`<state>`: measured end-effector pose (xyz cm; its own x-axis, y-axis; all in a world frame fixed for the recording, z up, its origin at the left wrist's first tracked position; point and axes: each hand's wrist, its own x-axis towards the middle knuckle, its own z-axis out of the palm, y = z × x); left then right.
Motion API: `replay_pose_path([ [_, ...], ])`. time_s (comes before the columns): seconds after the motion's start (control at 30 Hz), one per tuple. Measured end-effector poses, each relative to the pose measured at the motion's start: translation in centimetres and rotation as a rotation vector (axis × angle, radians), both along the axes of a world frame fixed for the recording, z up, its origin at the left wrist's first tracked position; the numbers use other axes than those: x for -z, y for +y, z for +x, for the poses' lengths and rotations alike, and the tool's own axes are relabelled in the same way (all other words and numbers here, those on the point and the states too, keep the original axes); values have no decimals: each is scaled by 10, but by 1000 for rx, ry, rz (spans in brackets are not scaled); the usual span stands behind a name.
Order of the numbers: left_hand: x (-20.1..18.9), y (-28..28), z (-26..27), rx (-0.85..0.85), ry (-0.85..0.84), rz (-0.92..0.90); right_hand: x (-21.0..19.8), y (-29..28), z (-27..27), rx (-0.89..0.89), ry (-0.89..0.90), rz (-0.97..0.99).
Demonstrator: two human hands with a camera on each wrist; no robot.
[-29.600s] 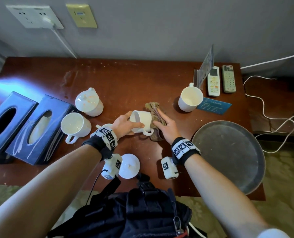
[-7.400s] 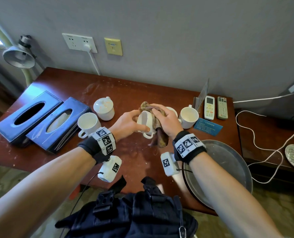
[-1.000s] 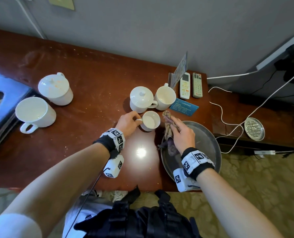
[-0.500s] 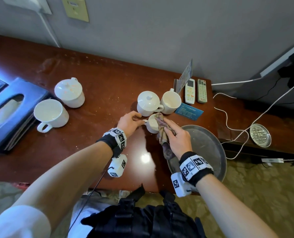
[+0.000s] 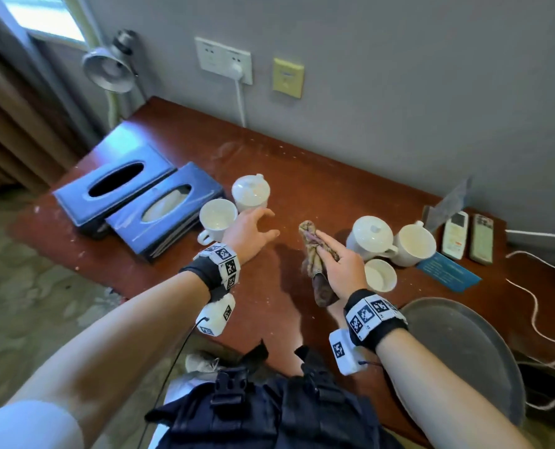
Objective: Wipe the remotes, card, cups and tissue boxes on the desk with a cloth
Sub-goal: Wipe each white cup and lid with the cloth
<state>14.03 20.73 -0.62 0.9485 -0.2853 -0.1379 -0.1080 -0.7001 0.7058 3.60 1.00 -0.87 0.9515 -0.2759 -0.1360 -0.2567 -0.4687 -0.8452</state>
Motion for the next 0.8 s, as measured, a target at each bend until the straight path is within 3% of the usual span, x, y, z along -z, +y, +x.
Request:
replay_pose_path([
  [0.33,2,85,23,-160,-11,169,8,63,54,-51,37,20],
  [0.8,5,66,56,-8,5,500,31,69,50,49,205,-38],
])
